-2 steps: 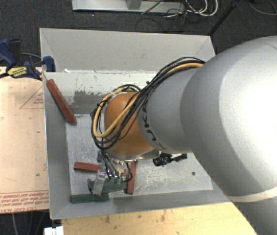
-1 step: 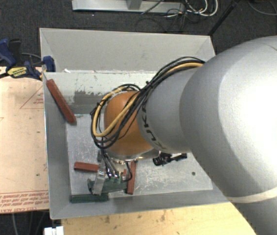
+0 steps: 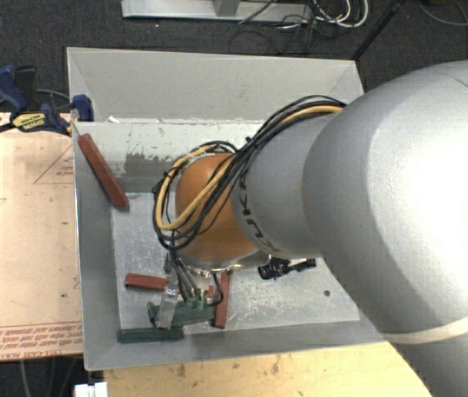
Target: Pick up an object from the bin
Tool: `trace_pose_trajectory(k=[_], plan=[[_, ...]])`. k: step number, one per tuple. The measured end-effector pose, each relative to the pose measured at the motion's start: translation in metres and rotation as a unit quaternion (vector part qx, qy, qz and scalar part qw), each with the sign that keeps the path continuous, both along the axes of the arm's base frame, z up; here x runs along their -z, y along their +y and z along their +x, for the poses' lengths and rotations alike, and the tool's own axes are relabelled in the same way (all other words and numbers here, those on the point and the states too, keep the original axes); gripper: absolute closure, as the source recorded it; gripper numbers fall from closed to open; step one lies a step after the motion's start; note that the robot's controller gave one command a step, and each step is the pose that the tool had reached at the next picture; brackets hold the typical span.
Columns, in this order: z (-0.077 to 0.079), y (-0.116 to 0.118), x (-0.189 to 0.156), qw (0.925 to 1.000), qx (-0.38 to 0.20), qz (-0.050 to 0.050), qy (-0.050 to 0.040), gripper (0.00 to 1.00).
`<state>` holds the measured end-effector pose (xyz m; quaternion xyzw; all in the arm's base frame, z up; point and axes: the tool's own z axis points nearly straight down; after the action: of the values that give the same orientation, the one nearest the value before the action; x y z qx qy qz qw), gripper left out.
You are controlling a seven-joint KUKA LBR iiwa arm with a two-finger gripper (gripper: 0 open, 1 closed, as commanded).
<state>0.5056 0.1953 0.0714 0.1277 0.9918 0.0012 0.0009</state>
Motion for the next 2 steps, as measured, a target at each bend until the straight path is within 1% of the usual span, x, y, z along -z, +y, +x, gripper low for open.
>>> trace_pose_trajectory(k=[1,2], plan=[[0.0007,0.0001,-0.0004,1.0,0.001,0.0,0.0003,0.0],[0.0016,0.0013,-0.002,1.0,0.0,0.001,-0.0008,1.0]])
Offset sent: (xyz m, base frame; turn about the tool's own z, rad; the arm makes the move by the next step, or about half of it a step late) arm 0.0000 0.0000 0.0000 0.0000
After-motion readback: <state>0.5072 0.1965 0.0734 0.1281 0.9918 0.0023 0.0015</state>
